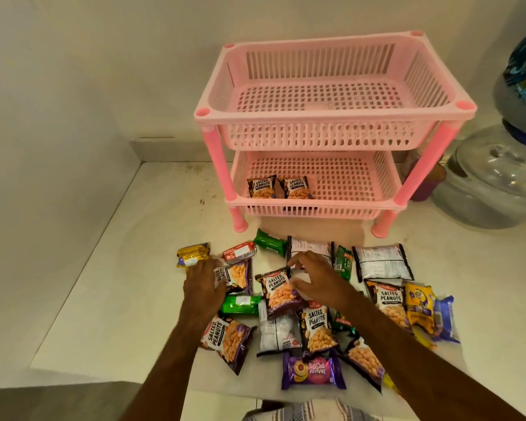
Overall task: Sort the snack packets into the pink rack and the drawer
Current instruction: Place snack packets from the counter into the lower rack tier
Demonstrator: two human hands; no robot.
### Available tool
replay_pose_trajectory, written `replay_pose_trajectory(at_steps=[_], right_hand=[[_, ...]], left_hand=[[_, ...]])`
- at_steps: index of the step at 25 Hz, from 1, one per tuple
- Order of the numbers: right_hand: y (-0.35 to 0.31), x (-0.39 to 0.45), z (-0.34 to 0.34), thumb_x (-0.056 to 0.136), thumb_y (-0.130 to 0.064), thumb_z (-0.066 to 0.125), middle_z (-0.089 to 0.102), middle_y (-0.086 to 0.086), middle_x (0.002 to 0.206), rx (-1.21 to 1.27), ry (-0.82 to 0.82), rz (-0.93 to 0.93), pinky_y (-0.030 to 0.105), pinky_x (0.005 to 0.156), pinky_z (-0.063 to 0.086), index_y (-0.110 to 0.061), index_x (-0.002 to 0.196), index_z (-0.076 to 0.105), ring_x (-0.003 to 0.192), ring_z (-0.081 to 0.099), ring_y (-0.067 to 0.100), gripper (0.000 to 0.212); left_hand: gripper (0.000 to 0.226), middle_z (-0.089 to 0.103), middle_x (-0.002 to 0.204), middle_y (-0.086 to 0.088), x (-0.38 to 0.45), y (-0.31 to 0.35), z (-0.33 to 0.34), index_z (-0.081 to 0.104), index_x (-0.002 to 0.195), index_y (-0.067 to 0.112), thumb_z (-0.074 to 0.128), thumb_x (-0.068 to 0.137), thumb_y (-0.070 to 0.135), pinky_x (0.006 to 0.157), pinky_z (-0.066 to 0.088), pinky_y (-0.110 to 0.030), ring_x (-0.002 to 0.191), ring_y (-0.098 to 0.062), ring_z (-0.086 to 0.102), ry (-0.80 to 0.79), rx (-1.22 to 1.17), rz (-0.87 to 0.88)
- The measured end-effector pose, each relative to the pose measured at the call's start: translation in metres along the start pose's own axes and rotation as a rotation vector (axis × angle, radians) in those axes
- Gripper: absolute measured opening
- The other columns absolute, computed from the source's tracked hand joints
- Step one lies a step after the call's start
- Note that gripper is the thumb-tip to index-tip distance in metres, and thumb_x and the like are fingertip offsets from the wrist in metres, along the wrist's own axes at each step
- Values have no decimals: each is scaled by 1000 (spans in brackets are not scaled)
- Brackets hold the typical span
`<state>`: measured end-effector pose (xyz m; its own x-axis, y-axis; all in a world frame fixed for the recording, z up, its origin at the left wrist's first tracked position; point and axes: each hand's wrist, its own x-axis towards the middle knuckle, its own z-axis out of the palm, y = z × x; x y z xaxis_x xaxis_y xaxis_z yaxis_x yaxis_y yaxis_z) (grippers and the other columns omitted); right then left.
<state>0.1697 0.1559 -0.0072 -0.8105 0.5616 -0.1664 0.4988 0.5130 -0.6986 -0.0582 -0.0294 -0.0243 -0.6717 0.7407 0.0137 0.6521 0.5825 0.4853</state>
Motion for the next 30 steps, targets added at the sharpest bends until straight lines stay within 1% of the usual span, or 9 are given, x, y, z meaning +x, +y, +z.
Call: replay_pose_trajectory(at_steps=[5,9,12,16,19,22,25,28,30], right_hand=[[-16,-3,20,84,-49,73,51,-1,132,-109,-175,15,41,105,40,-31,140,50,125,45,21,63],[-21,-3,32,83,-52,73,44,-1,146,-236,-203,23,41,111,36,-30,149,41,134,43,23,77],[-20,-3,39,85,-46,73,34,-1,156,-260,-195,73,44,115,33,-30,153,36,140,40,25,79],[-20,-3,47,90,-32,70,32,0,158,-264,-163,99,42,112,32,-28,153,35,138,43,28,72],[-19,-5,50,93,-21,67,40,-1,150,-155,-88,128,40,107,41,-33,147,43,128,49,33,61],[-16,-5,43,92,-15,70,49,-2,137,12,-55,82,36,104,47,-32,140,52,122,53,22,54],[-15,-12,31,89,-12,73,52,-7,127,182,-45,11,11,94,44,-33,136,56,116,55,10,54],[-19,-17,14,89,-13,74,53,-13,128,297,39,-18,7,91,44,-37,134,57,114,56,-5,53],[-20,-16,-2,90,-10,73,53,-10,132,310,123,-35,7,94,44,-31,135,58,115,55,-4,52]], left_hand=[[43,56,124,-13,-16,-24,-7,54,129,12,66,89,23,87,46,-49,109,-36,55,32,109,-250],[59,49,131,-14,-24,-39,-10,46,136,12,71,87,32,93,47,-51,119,-40,53,-50,-55,-436],[60,58,132,-15,-22,-44,-10,47,137,11,72,89,37,98,49,-51,120,-38,58,-76,-181,-493],[50,65,125,-15,-22,-45,-13,51,131,9,70,91,32,92,53,-47,112,-35,64,-49,-300,-490],[47,66,122,-16,-25,-45,-16,52,132,7,70,92,23,82,50,-36,106,-31,65,-8,-371,-486],[44,65,115,-10,-26,-41,-23,54,132,9,69,92,16,75,47,-30,96,-23,63,33,-437,-469],[43,60,116,-2,-24,-28,-29,54,132,15,68,91,14,80,51,-34,98,-20,62,45,-487,-419],[35,63,117,-2,-19,-1,-31,55,122,27,68,92,17,91,56,-46,104,-23,66,9,-560,-360],[41,63,121,-1,-12,23,-27,53,131,25,66,93,16,94,55,-49,107,-23,66,-30,-614,-324]])
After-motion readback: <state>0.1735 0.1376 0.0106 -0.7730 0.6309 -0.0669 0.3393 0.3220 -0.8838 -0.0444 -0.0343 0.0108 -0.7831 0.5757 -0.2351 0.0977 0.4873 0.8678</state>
